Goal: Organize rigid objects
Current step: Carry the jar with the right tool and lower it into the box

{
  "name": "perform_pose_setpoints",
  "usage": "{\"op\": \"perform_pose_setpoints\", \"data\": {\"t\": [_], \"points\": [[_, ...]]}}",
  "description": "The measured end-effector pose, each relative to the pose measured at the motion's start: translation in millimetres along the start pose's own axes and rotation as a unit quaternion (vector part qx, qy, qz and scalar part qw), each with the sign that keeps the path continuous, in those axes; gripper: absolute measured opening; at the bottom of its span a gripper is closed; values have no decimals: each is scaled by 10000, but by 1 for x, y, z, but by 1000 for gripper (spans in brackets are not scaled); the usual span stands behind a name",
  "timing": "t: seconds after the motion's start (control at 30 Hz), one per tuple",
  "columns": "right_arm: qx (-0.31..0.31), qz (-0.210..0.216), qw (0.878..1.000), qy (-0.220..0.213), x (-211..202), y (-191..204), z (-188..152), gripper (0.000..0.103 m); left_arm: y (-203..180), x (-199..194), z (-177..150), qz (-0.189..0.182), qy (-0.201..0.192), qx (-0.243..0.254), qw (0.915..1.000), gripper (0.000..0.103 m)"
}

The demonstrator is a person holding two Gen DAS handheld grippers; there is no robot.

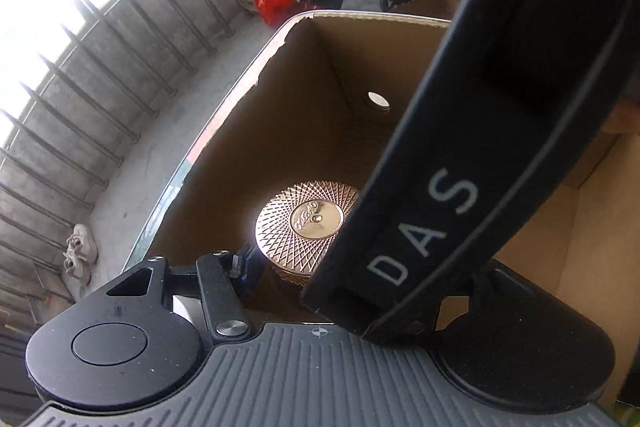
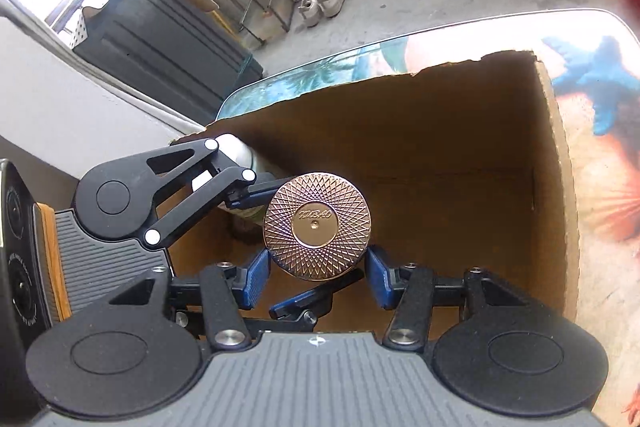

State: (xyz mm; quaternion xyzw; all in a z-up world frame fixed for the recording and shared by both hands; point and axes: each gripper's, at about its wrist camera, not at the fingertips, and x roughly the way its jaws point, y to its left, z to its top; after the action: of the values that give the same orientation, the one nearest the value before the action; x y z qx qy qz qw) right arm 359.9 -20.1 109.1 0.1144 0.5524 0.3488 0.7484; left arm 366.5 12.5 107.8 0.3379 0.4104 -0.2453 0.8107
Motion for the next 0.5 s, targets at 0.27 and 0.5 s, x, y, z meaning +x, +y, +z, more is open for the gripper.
{"op": "perform_pose_setpoints", "data": {"t": [0.27, 0.5], "points": [[218, -78, 9997, 115, 28, -15, 12, 52, -2, 20, -10, 312, 454, 180, 9983, 61], [-53, -374, 9993, 21, 41, -4, 8, 50, -3, 12, -20, 501, 442, 318, 9973, 63]]}}
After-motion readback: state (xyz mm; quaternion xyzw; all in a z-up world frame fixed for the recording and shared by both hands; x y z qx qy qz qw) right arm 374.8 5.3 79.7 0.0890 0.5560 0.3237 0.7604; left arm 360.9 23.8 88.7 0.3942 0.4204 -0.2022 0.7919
